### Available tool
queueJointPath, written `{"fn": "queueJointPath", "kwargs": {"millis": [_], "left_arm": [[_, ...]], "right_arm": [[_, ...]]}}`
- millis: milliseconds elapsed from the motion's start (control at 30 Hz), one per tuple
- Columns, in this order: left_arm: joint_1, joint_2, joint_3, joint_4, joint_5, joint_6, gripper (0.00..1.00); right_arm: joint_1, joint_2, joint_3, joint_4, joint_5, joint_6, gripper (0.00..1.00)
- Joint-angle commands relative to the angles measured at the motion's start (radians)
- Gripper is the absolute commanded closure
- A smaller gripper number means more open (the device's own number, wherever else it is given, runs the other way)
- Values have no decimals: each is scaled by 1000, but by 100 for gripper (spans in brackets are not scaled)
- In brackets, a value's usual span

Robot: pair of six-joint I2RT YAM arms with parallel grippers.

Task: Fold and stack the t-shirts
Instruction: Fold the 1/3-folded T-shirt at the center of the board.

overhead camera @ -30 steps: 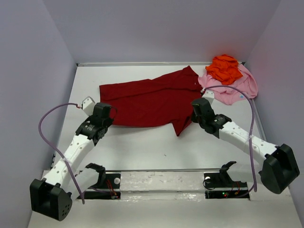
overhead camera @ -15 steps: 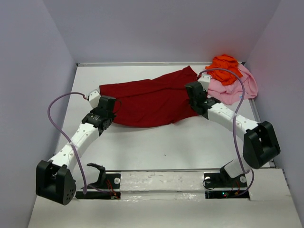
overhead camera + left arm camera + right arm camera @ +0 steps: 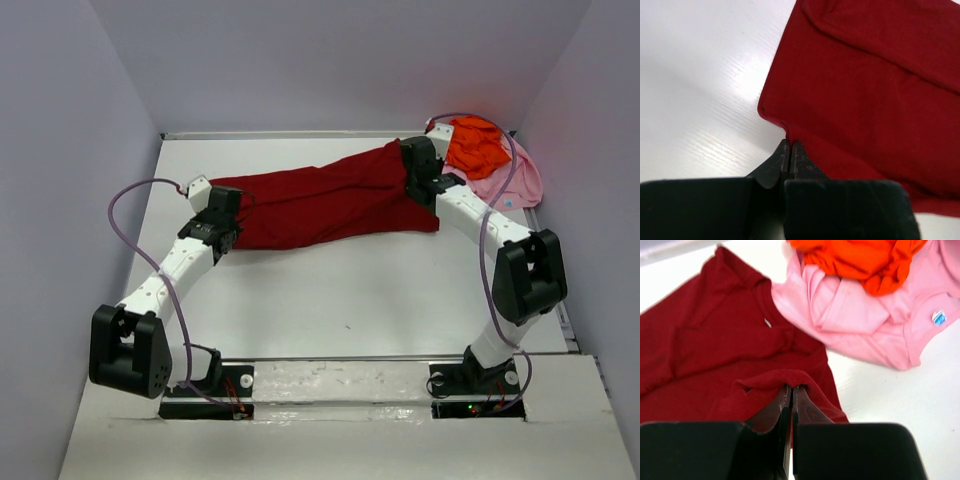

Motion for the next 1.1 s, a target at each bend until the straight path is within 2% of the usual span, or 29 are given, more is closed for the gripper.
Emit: {"fn": "queueJointPath", "kwargs": {"millis": [0, 200, 567, 733, 1067], "left_arm": [[15, 39, 76, 32, -10, 32, 100], [42, 99, 132, 43, 10, 55, 100], [84, 333, 287, 46, 52, 88, 100], [116, 464, 382, 25, 62, 84, 100], [191, 587, 524, -26, 30, 104, 100]], "right_arm": [[-20, 15, 111, 56, 36, -48, 100], [-20, 94, 250, 62, 39, -106, 100], [-39, 311, 421, 94, 30, -163, 100], [-39, 394, 467, 103, 22, -180, 100], [-66, 456, 471, 172, 13, -206, 100]]}}
